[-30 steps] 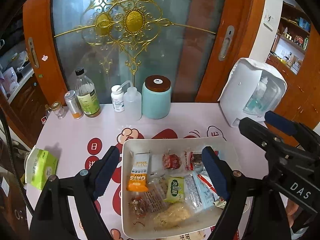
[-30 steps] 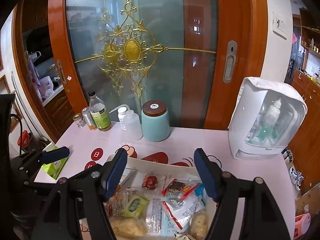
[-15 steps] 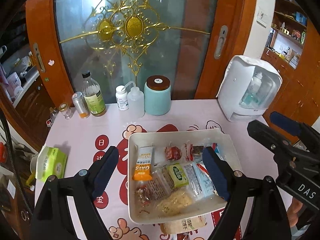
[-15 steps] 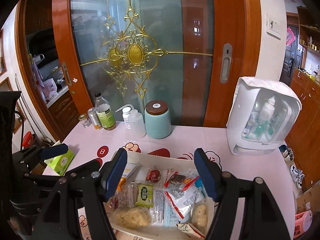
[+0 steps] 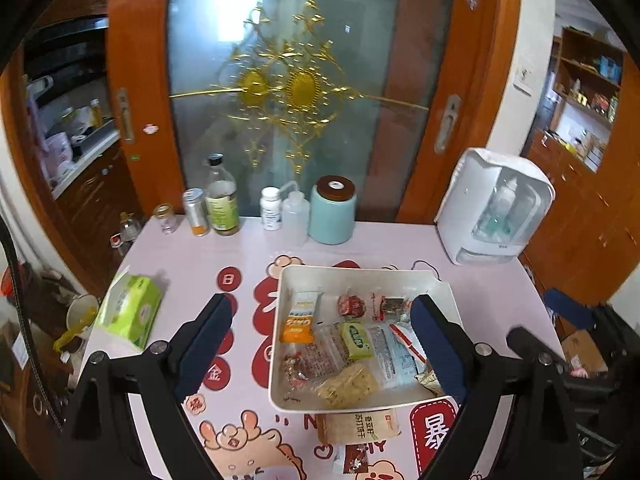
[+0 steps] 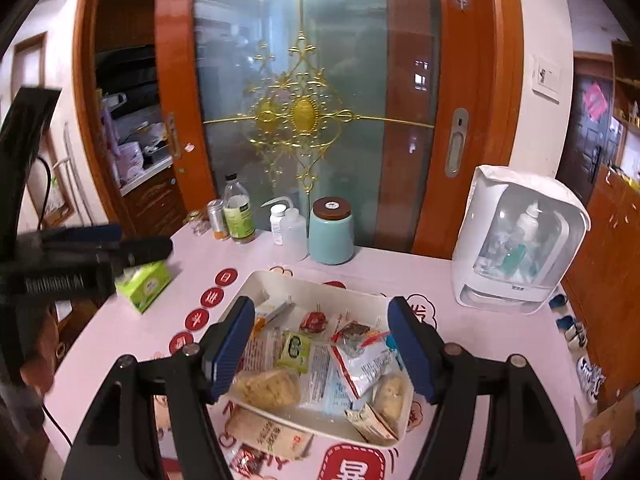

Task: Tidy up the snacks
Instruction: 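Move both tools back to the biscuit box and brown packet beside the tray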

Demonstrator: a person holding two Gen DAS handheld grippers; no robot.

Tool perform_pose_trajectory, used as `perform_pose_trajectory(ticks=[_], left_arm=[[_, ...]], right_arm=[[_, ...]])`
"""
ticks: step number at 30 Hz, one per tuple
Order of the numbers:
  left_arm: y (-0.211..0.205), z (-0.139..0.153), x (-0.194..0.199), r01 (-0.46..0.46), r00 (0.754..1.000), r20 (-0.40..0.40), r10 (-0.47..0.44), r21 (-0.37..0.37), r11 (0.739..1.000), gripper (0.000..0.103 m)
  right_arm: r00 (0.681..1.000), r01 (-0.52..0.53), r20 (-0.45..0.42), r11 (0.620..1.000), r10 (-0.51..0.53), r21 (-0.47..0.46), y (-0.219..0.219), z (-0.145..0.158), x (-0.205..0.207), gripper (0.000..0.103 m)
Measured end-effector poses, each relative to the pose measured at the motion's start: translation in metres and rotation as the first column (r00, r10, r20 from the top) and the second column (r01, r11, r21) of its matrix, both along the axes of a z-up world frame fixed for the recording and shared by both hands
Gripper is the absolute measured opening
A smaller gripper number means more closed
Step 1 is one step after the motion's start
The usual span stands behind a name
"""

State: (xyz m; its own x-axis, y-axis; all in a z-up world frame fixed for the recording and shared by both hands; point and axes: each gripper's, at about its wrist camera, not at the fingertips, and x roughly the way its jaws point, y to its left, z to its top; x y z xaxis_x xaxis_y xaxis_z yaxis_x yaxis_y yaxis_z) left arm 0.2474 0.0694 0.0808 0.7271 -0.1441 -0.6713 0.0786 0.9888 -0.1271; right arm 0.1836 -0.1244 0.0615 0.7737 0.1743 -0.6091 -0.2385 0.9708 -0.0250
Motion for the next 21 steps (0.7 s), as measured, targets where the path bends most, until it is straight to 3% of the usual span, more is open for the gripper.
perform_pose_trajectory(ticks=[5, 10, 17, 21], left_arm=[[0.001, -0.012, -0.027, -0.016, 1.0, -0.011, 0.017, 0.038, 0.999, 0.09], [-0.001, -0.052, -0.053, -0.004, 0.996, -0.092, 0.006, 0.027, 1.0, 0.09], [-0.02, -0.146, -0.082, -0.023, 0.973, -0.226, 0.041, 0.079, 0.997, 0.09], [-0.033, -0.202, -0.088, -0.022, 0.948, -0.316, 0.039, 0.057, 0.998, 0.09]], right_arm=[[0.995, -0.089, 0.026, 0.992, 0.091, -0.085, 0.006, -0.018, -0.032, 0.07], [0.989, -0.145, 0.019, 0.977, 0.15, -0.158, 0.008, -0.049, -0.058, 0.068], [0.981, -0.192, -0.055, 0.961, 0.184, -0.2, 0.004, -0.109, -0.075, 0.063], [0.978, -0.202, -0.095, 0.955, 0.185, -0.217, 0.002, -0.145, -0.076, 0.06]])
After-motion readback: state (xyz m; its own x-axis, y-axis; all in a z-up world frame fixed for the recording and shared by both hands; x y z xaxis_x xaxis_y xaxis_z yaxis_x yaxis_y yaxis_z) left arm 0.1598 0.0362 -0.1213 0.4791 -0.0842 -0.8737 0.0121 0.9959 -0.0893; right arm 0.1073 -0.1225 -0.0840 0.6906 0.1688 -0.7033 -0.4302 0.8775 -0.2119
